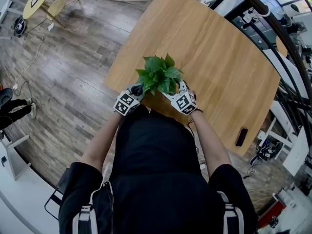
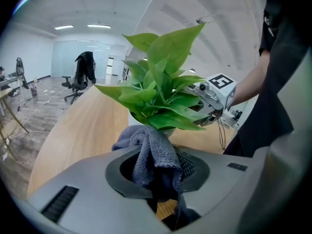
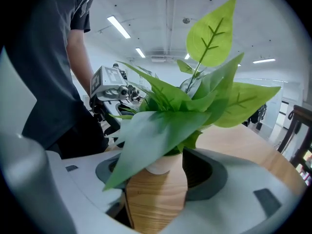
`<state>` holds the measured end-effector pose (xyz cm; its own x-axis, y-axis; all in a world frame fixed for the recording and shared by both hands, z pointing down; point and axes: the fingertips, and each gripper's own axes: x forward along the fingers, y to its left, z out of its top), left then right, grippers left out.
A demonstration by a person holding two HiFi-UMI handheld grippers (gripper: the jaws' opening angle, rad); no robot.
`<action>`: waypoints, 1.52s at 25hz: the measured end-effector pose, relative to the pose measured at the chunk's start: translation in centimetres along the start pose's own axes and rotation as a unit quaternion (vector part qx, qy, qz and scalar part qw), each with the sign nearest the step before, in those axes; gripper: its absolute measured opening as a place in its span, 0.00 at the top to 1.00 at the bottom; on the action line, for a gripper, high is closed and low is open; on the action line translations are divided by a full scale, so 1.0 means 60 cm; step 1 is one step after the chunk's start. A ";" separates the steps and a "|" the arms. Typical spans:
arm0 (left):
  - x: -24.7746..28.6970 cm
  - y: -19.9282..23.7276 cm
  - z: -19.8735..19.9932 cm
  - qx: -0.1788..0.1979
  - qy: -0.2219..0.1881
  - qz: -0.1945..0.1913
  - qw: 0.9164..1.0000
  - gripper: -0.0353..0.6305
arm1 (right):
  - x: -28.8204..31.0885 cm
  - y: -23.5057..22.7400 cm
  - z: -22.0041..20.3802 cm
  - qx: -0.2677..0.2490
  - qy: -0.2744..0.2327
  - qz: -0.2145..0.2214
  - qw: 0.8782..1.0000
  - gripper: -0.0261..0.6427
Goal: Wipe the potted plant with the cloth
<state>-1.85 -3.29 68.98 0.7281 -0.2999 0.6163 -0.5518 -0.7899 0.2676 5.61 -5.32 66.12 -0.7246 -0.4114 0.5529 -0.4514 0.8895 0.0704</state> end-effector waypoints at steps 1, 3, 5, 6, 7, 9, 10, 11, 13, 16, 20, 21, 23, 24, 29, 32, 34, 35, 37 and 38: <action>-0.001 -0.006 -0.001 0.005 0.002 -0.006 1.000 0.77 | 0.000 0.000 0.001 -0.001 0.001 0.000 1.000 0.55; -0.003 -0.013 -0.001 0.005 0.003 -0.013 1.000 0.77 | 0.001 -0.001 0.002 -0.004 0.002 0.001 1.000 0.55; -0.005 -0.017 0.005 -0.008 -0.001 -0.013 1.000 0.77 | 0.000 -0.001 0.003 -0.004 0.003 0.001 1.000 0.55; -0.005 -0.015 0.005 -0.010 -0.002 -0.009 1.000 0.77 | 0.000 0.000 0.003 -0.004 0.003 0.000 1.000 0.55; -0.005 -0.010 0.001 -0.009 -0.002 -0.003 1.000 0.77 | 0.000 0.002 0.004 -0.003 0.002 -0.001 1.000 0.55; -0.003 -0.001 -0.004 -0.008 -0.005 0.010 1.000 0.77 | -0.003 0.009 0.003 0.002 0.000 -0.003 1.000 0.55; -0.003 0.004 -0.001 -0.010 -0.009 0.016 1.000 0.77 | -0.004 0.014 0.003 0.007 -0.002 -0.004 1.000 0.55; -0.005 0.008 0.004 -0.016 -0.014 0.021 1.000 0.77 | -0.006 0.020 0.004 0.015 -0.003 -0.005 1.000 0.55; -0.010 0.017 0.016 -0.037 -0.023 0.032 0.999 0.77 | -0.006 0.036 0.006 0.031 -0.009 -0.003 0.999 0.55; -0.016 0.035 0.019 -0.057 -0.030 0.051 0.997 0.77 | -0.007 0.056 0.008 0.031 -0.012 0.008 0.999 0.55; -0.015 0.048 0.005 -0.048 -0.025 0.061 0.997 0.77 | -0.009 0.037 0.012 0.038 -0.020 -0.014 0.999 0.55; -0.016 0.048 0.005 -0.047 -0.024 0.061 0.997 0.77 | -0.008 0.027 0.014 0.039 -0.022 -0.024 0.999 0.55; -0.013 0.047 0.004 -0.041 -0.022 0.061 0.997 0.77 | -0.003 0.013 0.013 0.034 -0.019 -0.030 0.999 0.55; -0.011 0.048 0.002 -0.037 -0.020 0.061 0.997 0.77 | 0.001 0.011 0.011 0.032 -0.014 -0.027 0.999 0.55; -0.008 0.049 0.009 -0.050 -0.016 0.058 0.997 0.77 | 0.015 0.008 0.016 0.033 -0.009 -0.021 0.999 0.55; -0.009 0.038 0.013 -0.042 -0.015 0.046 0.998 0.77 | 0.016 0.008 0.015 0.038 -0.010 -0.030 0.999 0.55; -0.011 0.025 0.011 -0.030 -0.014 0.035 0.999 0.77 | 0.017 0.007 0.014 0.041 -0.010 -0.033 0.999 0.55; -0.011 0.021 0.006 -0.024 -0.012 0.030 0.999 0.77 | 0.017 0.007 0.014 0.043 -0.011 -0.033 0.998 0.55; -0.012 0.012 0.005 -0.022 -0.015 0.024 0.999 0.77 | 0.018 0.006 0.014 0.045 -0.012 -0.032 0.998 0.55; -0.013 0.009 0.004 -0.026 -0.016 0.022 0.999 0.77 | 0.018 0.007 0.014 0.044 -0.013 -0.032 0.998 0.55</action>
<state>-2.58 -3.62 68.45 0.7151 -0.3502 0.6049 -0.6030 -0.7468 0.2804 4.18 -5.57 66.02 -0.7051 -0.4727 0.5286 -0.5408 0.8406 0.0304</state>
